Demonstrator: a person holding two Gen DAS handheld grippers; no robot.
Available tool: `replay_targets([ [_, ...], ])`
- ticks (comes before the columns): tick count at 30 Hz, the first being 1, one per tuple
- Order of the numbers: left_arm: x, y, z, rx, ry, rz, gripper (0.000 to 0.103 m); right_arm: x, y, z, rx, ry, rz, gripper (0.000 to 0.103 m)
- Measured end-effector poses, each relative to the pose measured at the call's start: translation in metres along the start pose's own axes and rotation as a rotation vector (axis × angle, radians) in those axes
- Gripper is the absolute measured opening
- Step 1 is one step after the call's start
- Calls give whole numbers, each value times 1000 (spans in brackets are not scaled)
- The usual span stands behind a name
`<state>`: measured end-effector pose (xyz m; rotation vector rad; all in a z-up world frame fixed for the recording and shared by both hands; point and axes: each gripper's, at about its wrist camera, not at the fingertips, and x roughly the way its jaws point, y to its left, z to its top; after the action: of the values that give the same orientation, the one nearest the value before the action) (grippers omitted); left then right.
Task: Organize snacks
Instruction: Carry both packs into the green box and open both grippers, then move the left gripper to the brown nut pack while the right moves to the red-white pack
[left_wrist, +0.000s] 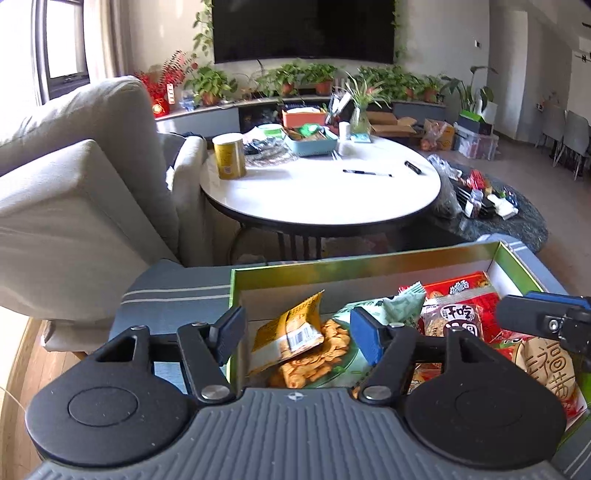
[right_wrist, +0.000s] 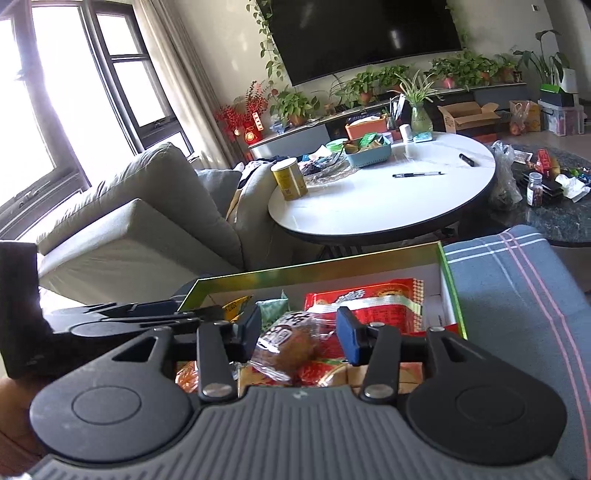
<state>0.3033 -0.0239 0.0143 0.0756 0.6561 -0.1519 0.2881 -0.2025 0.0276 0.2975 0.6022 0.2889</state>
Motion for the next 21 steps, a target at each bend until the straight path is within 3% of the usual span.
replay_targets([
  [8, -21, -3, -9, 4, 13, -10, 62, -19, -1, -9, -14, 4, -14, 65],
  [21, -89, -30, -36, 64, -23, -48, 62, -74, 1, -23, -43, -22, -21, 65],
])
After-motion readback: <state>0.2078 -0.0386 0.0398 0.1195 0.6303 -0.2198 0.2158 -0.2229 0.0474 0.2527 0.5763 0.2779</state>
